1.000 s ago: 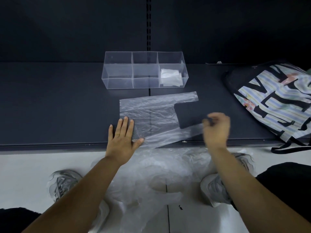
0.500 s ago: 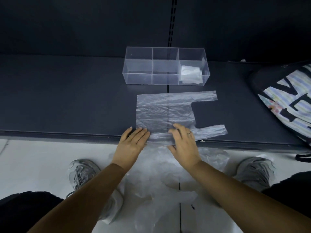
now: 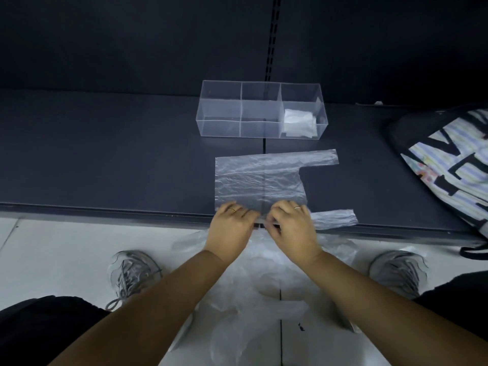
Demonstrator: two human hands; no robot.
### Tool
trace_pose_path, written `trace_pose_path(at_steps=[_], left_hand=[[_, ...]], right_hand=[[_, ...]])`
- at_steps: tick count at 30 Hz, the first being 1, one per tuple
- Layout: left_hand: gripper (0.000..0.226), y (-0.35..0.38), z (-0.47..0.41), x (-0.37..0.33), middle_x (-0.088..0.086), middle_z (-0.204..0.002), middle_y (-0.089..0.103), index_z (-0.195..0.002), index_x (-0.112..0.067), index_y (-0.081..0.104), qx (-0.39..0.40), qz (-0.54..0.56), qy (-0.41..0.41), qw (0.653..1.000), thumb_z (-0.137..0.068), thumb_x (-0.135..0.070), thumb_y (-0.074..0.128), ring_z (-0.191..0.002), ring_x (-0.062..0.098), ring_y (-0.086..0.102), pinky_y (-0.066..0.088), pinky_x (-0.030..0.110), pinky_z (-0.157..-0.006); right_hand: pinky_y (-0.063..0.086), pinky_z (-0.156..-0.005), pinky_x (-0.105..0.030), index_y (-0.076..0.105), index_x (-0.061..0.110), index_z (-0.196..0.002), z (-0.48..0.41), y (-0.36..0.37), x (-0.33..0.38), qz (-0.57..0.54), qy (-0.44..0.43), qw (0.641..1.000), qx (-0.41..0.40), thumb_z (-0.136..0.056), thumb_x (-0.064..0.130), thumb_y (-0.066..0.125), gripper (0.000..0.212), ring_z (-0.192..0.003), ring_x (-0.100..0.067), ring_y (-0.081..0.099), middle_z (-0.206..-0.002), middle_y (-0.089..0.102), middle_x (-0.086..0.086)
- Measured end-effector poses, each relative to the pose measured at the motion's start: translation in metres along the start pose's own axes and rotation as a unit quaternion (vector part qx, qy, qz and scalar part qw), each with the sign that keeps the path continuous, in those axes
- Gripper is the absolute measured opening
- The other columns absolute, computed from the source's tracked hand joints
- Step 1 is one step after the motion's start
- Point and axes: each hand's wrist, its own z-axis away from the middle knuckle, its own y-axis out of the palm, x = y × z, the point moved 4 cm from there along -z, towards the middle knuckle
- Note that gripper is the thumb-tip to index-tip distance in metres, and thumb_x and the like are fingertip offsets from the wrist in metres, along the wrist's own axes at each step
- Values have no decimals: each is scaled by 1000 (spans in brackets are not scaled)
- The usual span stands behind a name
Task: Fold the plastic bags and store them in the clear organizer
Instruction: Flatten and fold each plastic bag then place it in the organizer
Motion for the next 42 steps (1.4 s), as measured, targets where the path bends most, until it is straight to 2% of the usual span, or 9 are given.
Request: trace_pose_path(at_steps=[4,10,14,21,24,30,36,39,42], left_hand=[[22,-8,0,10,2,-58,67,-74,-14,75,-3,53,-37,998,-60,0,87,-52,21,63,52,24,-58],[11,-9,-1,53,-8,-82,72,-90,-19,75,159,190,-217,944,-89,-26,66,-76,11,65,44,21,-66],[4,-12,-12,80,-11,-82,69,-85,-21,73,194,311,-304,879,-81,-22,76,-77,-1,62,40,6,-67],[14,-20,-34,130,-3,-94,70,-95,-13,71,117,439,-441,774,-82,-14,74,-84,2,64,48,9,-81],[2,-12,-44,145,-5,-81,70,-85,-13,70,78,454,-482,745,-84,-12,71,-75,4,63,53,10,-69],[14,20,-54,166,1,-70,67,-75,-14,71,64,325,-494,804,-84,-24,73,-65,12,59,47,25,-72],[16,23,-58,155,6,-95,67,-90,-12,70,57,161,-460,871,-89,-27,67,-83,20,59,45,30,-72],[9,8,-68,127,18,-101,60,-93,-3,68,-50,65,-319,944,-85,-2,64,-92,35,57,47,41,-84],[38,23,-67,96,26,-116,62,-110,5,67,10,36,-151,988,-75,19,59,-106,40,61,45,39,-100]], right_hand=[[40,-77,-36,64,14,-77,8,-13,-31,22,60,997,39,-78,8,67,7,-73,-25,62,-75,65,0],[46,-81,-39,71,15,-79,13,-35,-90,-31,149,984,94,-81,12,69,5,-81,-24,62,-82,64,-3],[42,-72,-17,68,18,-72,10,-50,-128,-185,253,940,137,-85,19,71,13,-80,-14,61,-86,66,-3],[42,-73,-17,67,6,-78,-25,-76,-162,-348,324,872,113,-89,17,65,15,-72,-7,53,-75,62,-2],[45,-71,-15,66,12,-79,-54,-72,-167,-391,341,851,84,-91,11,61,14,-71,-6,53,-74,61,0],[43,-78,-24,71,3,-83,-88,-46,-183,-285,395,873,9,-86,19,70,16,-79,-15,58,-78,64,-4],[44,-76,-26,73,3,-86,-92,-28,-190,-198,413,889,1,-85,30,71,27,-88,-22,63,-89,70,-10],[42,-73,-26,73,6,-86,-92,-27,-190,-186,410,893,-8,-85,31,70,25,-89,-23,64,-90,70,-8],[42,-74,-26,73,5,-88,-93,-29,-186,-173,406,897,4,-87,30,68,25,-91,-24,63,-93,70,-9]])
